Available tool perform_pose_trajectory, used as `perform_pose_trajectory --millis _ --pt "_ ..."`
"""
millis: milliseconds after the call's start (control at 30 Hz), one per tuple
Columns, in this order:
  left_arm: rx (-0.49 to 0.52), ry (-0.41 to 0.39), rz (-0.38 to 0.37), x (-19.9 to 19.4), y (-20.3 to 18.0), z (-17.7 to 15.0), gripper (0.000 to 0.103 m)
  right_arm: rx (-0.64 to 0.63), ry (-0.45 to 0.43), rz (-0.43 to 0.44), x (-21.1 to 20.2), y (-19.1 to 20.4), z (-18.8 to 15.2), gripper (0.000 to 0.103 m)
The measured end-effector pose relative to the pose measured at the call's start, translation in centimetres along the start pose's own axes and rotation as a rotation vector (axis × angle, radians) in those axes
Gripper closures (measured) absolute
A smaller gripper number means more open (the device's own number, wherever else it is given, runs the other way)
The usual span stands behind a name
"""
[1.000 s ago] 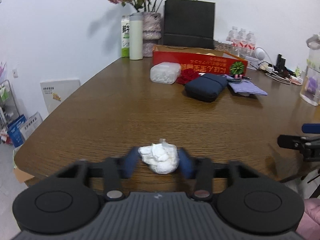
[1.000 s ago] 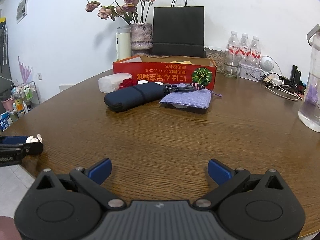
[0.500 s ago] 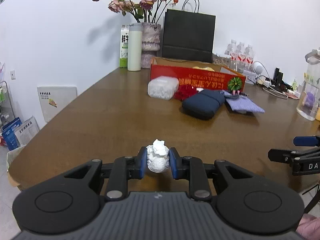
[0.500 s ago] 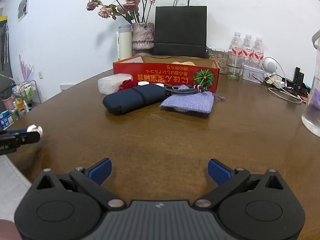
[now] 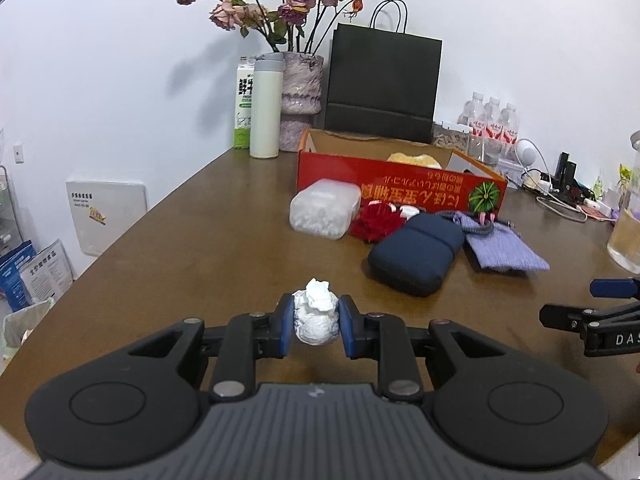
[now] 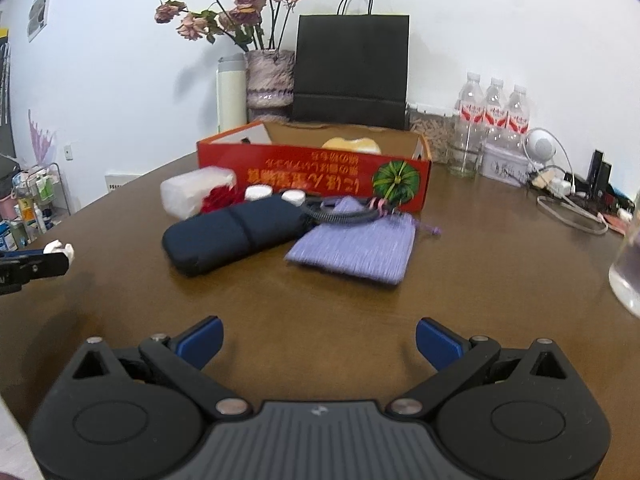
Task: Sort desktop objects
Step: 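Carry the tissue toward the box with the left gripper while the right gripper grasps the black braided cable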
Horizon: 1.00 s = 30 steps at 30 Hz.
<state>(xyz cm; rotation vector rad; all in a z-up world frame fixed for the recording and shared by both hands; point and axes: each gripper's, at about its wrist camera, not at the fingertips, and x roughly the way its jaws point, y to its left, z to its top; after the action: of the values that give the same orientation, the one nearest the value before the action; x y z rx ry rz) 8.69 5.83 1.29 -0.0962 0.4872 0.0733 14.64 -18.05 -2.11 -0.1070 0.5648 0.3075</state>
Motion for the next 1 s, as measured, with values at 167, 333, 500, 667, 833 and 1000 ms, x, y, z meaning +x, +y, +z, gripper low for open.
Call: perform_pose_trajectory --millis 167,333,500,667,833,1000 --pt "0.008 -0.001 -0.022 2.6 -0.6 1.6 0.079 -0.010 -0.017 -0.021 2.6 -1.1 2.7 0.000" --pt "0.020 -0.012 -0.040 4.7 -1.0 3.7 0.079 -0.038 -0.026 -0.029 5.3 -1.9 5.3 0.000" --pt "0.036 -0.041 -0.054 6.7 -1.3 6.3 0.079 -0.076 -0.015 -0.012 8.6 -2.2 8.3 0.000" --pt "0.067 -0.061 -0.076 9.1 -2.1 9.1 0.079 -0.055 0.036 0.030 12.4 -2.5 10.8 0.000" --pt "0.099 -0.048 -0.099 12.7 -3.0 11.5 0.079 -0.032 0.101 0.043 15.7 -2.5 11.4 0.000" --pt "0.097 -0.037 -0.119 15.8 -3.2 12.3 0.079 -0.010 0.142 0.046 17.5 -3.3 11.0 0.000"
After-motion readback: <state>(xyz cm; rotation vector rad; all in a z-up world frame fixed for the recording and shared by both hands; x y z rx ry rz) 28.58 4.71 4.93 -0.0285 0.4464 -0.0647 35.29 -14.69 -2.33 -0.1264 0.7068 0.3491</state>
